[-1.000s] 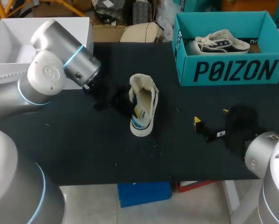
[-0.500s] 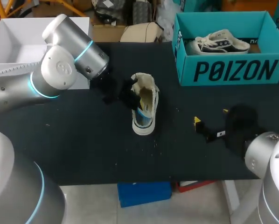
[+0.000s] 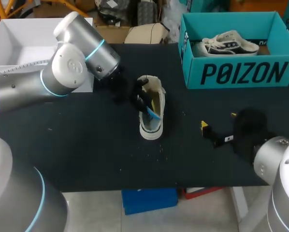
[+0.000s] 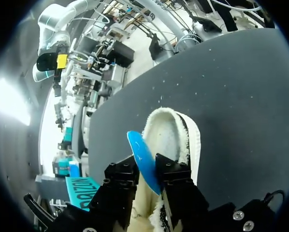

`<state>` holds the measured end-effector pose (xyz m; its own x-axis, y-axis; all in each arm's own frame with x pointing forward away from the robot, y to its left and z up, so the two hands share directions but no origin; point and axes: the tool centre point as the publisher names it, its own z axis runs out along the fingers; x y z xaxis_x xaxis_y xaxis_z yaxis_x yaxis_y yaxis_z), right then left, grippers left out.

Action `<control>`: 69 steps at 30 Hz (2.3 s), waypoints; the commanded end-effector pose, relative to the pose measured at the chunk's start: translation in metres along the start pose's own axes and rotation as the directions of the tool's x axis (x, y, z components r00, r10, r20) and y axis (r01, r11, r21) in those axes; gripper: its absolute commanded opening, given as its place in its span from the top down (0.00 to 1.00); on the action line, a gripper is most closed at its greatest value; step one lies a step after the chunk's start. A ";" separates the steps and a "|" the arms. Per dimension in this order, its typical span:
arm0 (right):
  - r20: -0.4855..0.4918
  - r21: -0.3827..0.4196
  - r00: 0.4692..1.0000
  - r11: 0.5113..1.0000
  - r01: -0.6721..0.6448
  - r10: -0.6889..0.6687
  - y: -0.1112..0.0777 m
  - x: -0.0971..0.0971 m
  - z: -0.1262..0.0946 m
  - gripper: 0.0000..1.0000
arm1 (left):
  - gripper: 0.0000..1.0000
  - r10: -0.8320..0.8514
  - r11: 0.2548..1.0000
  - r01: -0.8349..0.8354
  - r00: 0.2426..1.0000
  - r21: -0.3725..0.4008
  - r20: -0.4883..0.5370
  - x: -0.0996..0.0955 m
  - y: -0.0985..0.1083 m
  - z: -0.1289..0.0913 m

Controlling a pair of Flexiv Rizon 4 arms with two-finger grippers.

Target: Take the shoe out of the shoebox, open the shoe tongue, remove and reinsert the insole, then place the shoe into the shoebox

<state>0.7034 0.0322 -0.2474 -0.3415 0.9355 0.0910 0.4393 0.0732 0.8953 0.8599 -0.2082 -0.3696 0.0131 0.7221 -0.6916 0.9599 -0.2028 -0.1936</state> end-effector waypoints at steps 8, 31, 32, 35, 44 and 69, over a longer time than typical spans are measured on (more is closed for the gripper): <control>0.025 0.001 1.000 1.000 -0.001 0.001 0.001 0.007 0.000 0.00 | 0.00 0.022 1.000 -0.022 1.000 -0.003 0.004 -0.010 -0.024 -0.018; 0.025 0.001 1.000 1.000 -0.001 0.001 0.001 0.007 0.000 0.00 | 1.00 0.056 0.971 -0.122 0.953 -0.207 -0.298 -0.013 -0.026 -0.029; 0.025 0.001 1.000 1.000 -0.001 0.001 0.001 0.007 0.000 0.00 | 1.00 0.055 0.971 -0.122 0.951 -0.206 -0.303 -0.012 -0.027 -0.028; 0.025 0.001 1.000 1.000 -0.001 0.001 0.001 0.007 0.000 0.00 | 1.00 0.048 0.975 -0.122 0.932 -0.187 -0.359 -0.006 -0.030 -0.024; 0.025 0.001 1.000 1.000 -0.001 0.001 0.001 0.007 0.000 0.00 | 1.00 -0.011 0.976 -0.094 0.878 -0.194 -0.479 0.017 -0.029 -0.011; 0.025 0.001 1.000 1.000 -0.001 0.001 0.001 0.007 0.000 0.00 | 1.00 -0.045 0.985 -0.051 0.849 -0.167 -0.526 0.043 -0.018 0.031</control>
<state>0.7034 0.0322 -0.2473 -0.3415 0.9355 0.0910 0.4393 0.0733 0.8953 0.8303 -0.1870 -0.4090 0.1154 0.9685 -0.2209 0.9913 -0.1265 -0.0365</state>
